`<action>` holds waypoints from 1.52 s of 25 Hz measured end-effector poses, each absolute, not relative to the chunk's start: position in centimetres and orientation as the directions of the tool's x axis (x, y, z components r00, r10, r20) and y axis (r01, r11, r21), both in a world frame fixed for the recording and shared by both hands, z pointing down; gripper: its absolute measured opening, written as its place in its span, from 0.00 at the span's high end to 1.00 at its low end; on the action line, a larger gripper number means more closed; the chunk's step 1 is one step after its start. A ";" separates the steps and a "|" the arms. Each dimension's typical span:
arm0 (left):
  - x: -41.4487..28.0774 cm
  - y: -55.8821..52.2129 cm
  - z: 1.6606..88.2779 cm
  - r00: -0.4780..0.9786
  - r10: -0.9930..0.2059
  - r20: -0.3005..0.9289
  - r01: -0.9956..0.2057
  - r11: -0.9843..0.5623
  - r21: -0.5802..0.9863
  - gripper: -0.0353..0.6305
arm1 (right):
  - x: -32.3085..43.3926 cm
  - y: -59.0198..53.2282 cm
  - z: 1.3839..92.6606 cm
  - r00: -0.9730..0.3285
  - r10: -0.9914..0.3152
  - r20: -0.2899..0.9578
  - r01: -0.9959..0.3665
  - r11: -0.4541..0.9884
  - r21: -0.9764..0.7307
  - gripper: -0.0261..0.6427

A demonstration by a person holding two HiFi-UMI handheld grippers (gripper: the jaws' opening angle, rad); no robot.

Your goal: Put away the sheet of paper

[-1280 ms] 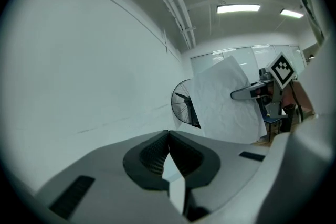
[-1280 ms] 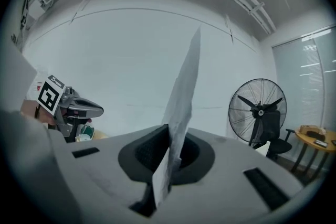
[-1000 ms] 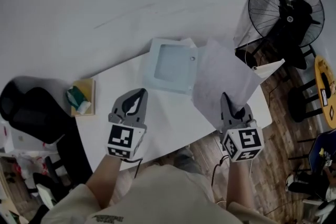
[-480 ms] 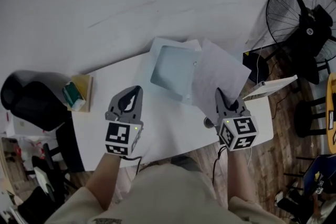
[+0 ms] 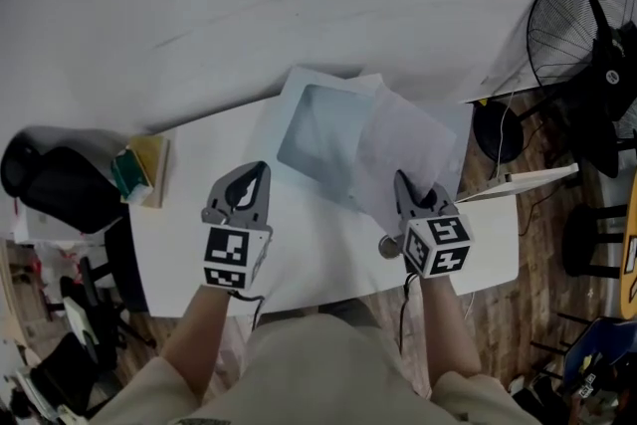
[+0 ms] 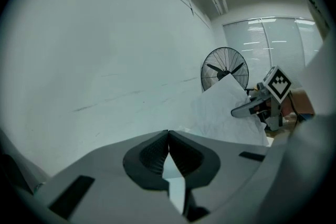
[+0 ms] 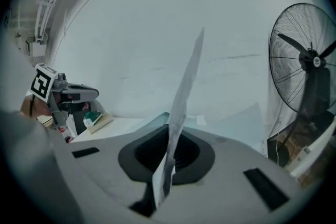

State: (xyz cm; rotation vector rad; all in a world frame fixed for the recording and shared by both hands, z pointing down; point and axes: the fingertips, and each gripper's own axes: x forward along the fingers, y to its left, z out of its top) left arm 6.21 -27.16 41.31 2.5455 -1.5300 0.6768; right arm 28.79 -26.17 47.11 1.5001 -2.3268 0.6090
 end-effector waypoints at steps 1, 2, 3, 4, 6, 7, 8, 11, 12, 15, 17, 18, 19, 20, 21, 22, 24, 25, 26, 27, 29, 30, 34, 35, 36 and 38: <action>6.4 -27.4 41.6 0.394 -0.815 0.424 -0.860 -0.490 -0.144 0.92 | 28.9 -26.5 47.7 -0.406 -0.778 0.479 -0.913 0.365 -0.182 0.93; 6.6 -27.6 41.9 0.390 -0.814 0.430 -0.861 -0.489 -0.144 0.92 | 29.1 -26.7 48.3 -0.407 -0.773 0.487 -0.913 0.365 -0.183 0.93; 6.7 -27.8 42.2 0.387 -0.813 0.435 -0.862 -0.486 -0.142 0.92 | 29.2 -27.0 48.8 -0.406 -0.768 0.495 -0.913 0.366 -0.182 0.93; 6.8 -28.0 42.5 0.384 -0.812 0.440 -0.864 -0.484 -0.140 0.92 | 29.3 -27.3 49.3 -0.405 -0.764 0.502 -0.913 0.366 -0.178 0.93; 6.8 -28.3 43.1 0.378 -0.808 0.453 -0.867 -0.481 -0.134 0.92 | 29.4 -27.8 50.2 -0.399 -0.757 0.517 -0.915 0.366 -0.169 0.93; 6.7 -28.4 43.5 0.375 -0.805 0.460 -0.868 -0.480 -0.132 0.92 | 29.5 -28.0 50.6 -0.396 -0.754 0.524 -0.916 0.364 -0.168 0.93; 6.6 -28.5 43.9 0.373 -0.801 0.468 -0.868 -0.479 -0.129 0.92 | 29.6 -28.1 51.0 -0.393 -0.750 0.531 -0.917 0.360 -0.171 0.93; 6.2 -28.6 45.1 0.367 -0.790 0.491 -0.868 -0.481 -0.125 0.92 | 29.9 -28.6 52.2 -0.376 -0.743 0.554 -0.925 0.341 -0.170 0.93; 6.1 -28.6 45.6 0.365 -0.785 0.500 -0.867 -0.483 -0.125 0.92 | 30.1 -28.7 52.5 -0.366 -0.743 0.561 -0.929 0.333 -0.165 0.93; 5.5 -28.9 47.2 0.359 -0.770 0.528 -0.869 -0.482 -0.113 0.92 | 30.9 -29.0 53.6 -0.334 -0.742 0.582 -0.940 0.306 -0.150 0.93; 5.0 -29.2 48.5 0.354 -0.758 0.548 -0.872 -0.479 -0.098 0.92 | 31.4 -29.0 54.4 -0.317 -0.737 0.597 -0.947 0.285 -0.150 0.93; 4.7 -29.2 49.3 0.350 -0.750 0.561 -0.874 -0.476 -0.092 0.92 | 31.5 -29.0 54.8 -0.310 -0.734 0.604 -0.949 0.274 -0.154 0.93; 4.3 -29.3 50.1 0.346 -0.743 0.573 -0.876 -0.474 -0.086 0.92 | 31.7 -28.9 55.1 -0.304 -0.732 0.610 -0.951 0.265 -0.157 0.93; 4.0 -29.3 50.9 0.342 -0.735 0.586 -0.878 -0.472 -0.080 0.92 | 31.8 -29.0 55.3 -0.298 -0.731 0.614 -0.954 0.257 -0.157 0.93; 3.8 -29.3 51.7 0.339 -0.726 0.599 -0.878 -0.472 -0.076 0.92 | 32.0 -29.1 55.6 -0.291 -0.731 0.617 -0.956 0.252 -0.153 0.93; 3.6 -29.3 52.4 0.337 -0.716 0.611 -0.878 -0.473 -0.071 0.92 | 32.2 -29.2 55.8 -0.284 -0.731 0.620 -0.958 0.248 -0.147 0.93; 3.4 -29.3 53.8 0.337 -0.697 0.633 -0.876 -0.479 -0.061 0.92 | 32.7 -29.5 56.2 -0.269 -0.730 0.628 -0.962 0.241 -0.131 0.93; 3.3 -29.3 54.4 0.338 -0.688 0.642 -0.874 -0.483 -0.057 0.92 | 32.9 -29.7 56.4 -0.261 -0.728 0.635 -0.963 0.240 -0.121 0.93; 3.3 -29.4 55.0 0.339 -0.681 0.649 -0.872 -0.487 -0.055 0.92 | 33.2 -29.8 56.7 -0.253 -0.723 0.642 -0.964 0.242 -0.109 0.93; 3.3 -29.5 55.5 0.339 -0.674 0.656 -0.870 -0.490 -0.053 0.92 | 33.5 -30.0 57.1 -0.246 -0.717 0.652 -0.965 0.245 -0.095 0.93; 3.4 -29.8 56.4 0.339 -0.662 0.669 -0.867 -0.495 -0.050 0.92 | 34.0 -30.3 57.9 -0.235 -0.699 0.675 -0.964 0.256 -0.070 0.93; 3.4 -30.0 56.9 0.338 -0.656 0.675 -0.865 -0.499 -0.050 0.92 | 34.2 -30.4 58.3 -0.233 -0.688 0.688 -0.962 0.265 -0.061 0.93; 3.6 -30.8 58.7 0.331 -0.633 0.700 -0.858 -0.510 -0.055 0.92 | 34.4 -30.7 60.0 -0.247 -0.646 0.722 -0.953 0.296 -0.061 0.93; 3.6 -30.9 59.2 0.329 -0.626 0.708 -0.857 -0.513 -0.055 0.92 | 34.5 -30.8 60.3 -0.250 -0.639 0.727 -0.952 0.300 -0.063 0.93; 3.6 -31.0 59.7 0.326 -0.618 0.715 -0.855 -0.516 -0.056 0.92 | 34.6 -30.9 60.7 -0.253 -0.631 0.733 -0.950 0.306 -0.064 0.93; 3.6 -31.0 60.5 0.323 -0.603 0.729 -0.851 -0.522 -0.055 0.92 | 34.7 -31.1 61.4 -0.260 -0.610 0.749 -0.944 0.323 -0.065 0.93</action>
